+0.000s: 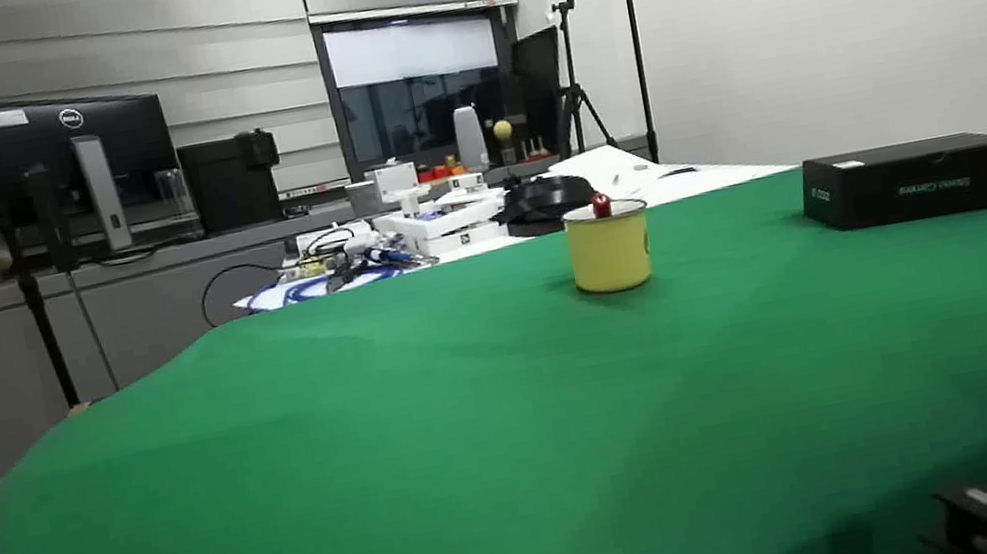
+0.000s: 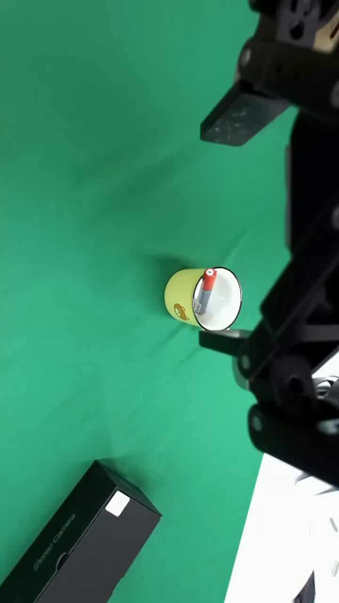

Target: Put the marker on the table

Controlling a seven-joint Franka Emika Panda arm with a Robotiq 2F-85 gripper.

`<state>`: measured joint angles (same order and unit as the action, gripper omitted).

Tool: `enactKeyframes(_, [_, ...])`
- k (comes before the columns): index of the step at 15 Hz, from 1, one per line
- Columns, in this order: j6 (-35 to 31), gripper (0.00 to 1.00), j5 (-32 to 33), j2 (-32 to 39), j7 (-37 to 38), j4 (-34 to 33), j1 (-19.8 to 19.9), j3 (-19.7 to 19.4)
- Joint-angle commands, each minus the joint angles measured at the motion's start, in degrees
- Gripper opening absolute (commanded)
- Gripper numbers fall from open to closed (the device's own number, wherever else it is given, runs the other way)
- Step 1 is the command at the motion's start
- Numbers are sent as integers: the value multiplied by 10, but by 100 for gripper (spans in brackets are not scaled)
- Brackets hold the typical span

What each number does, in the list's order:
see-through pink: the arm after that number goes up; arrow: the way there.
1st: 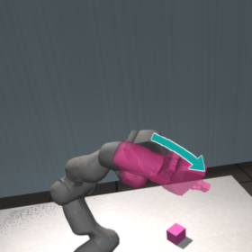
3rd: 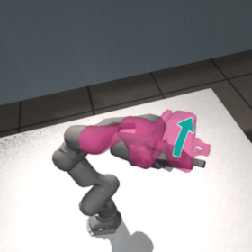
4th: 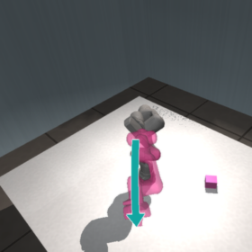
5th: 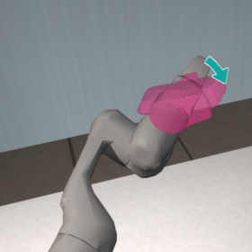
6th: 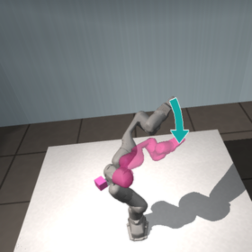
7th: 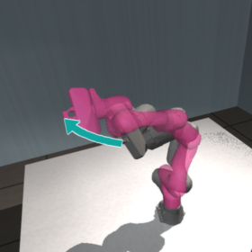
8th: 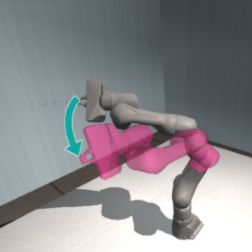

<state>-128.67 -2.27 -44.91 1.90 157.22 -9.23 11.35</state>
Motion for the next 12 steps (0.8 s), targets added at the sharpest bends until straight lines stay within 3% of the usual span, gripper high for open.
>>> enactKeyframes(1, [2, 100, 6, 1, 4, -1, -6, -6])
enactKeyframes(12, [-4, 100, 7, 24, -10, -13, -4, -14])
